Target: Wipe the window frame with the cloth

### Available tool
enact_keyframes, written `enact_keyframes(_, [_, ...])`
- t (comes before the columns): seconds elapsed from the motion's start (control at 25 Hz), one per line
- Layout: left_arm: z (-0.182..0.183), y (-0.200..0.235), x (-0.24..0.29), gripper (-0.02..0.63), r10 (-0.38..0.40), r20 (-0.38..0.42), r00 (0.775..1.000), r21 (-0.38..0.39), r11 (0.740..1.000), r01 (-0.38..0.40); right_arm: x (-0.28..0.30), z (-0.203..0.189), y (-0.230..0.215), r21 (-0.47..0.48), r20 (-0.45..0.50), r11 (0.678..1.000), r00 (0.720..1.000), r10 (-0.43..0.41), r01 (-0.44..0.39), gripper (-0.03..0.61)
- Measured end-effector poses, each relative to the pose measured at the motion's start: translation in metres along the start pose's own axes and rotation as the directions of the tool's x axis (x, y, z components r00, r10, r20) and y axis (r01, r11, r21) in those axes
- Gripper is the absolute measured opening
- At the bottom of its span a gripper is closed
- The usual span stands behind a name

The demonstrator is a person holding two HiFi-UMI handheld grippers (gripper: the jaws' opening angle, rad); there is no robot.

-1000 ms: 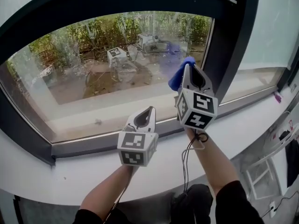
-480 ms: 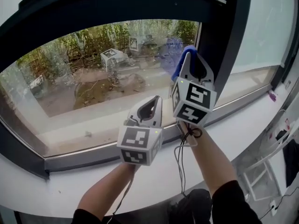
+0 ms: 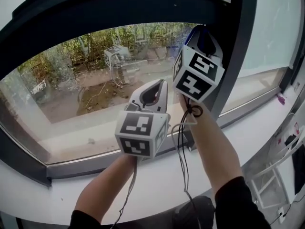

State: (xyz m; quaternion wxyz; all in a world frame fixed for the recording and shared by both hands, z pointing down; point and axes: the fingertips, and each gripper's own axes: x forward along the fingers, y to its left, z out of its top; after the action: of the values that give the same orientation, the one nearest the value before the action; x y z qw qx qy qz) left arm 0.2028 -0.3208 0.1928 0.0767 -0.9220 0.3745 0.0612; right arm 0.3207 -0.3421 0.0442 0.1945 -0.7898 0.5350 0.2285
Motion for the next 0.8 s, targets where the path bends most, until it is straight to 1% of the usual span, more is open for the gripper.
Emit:
enact_keyframes(0.12, [0.012,0.003,0.0,0.005,0.005,0.033,0.999,0.01,1.0,-0.006,0.007,0.004,-0.004,-0.011,0.024,1.0,0.999,-0.029,0.029,0.018])
enact_keyframes(0.24, [0.018,0.01,0.0,0.005,0.016,0.045,0.999,-0.002,1.0,-0.016,0.01,0.004,-0.004,-0.016,0.042,0.999,0.998,-0.05,0.05,0.018])
enact_keyframes(0.4, [0.022,0.014,-0.002,0.005,0.023,0.055,0.998,0.007,1.0,-0.023,0.01,0.005,0.001,-0.029,0.073,0.997,0.995,-0.069,0.071,0.018])
enact_keyframes(0.8, [0.03,0.026,-0.006,0.005,0.058,0.116,0.992,0.036,0.997,-0.062,0.011,0.014,0.011,-0.084,0.113,0.996,0.993,-0.026,0.035,0.018])
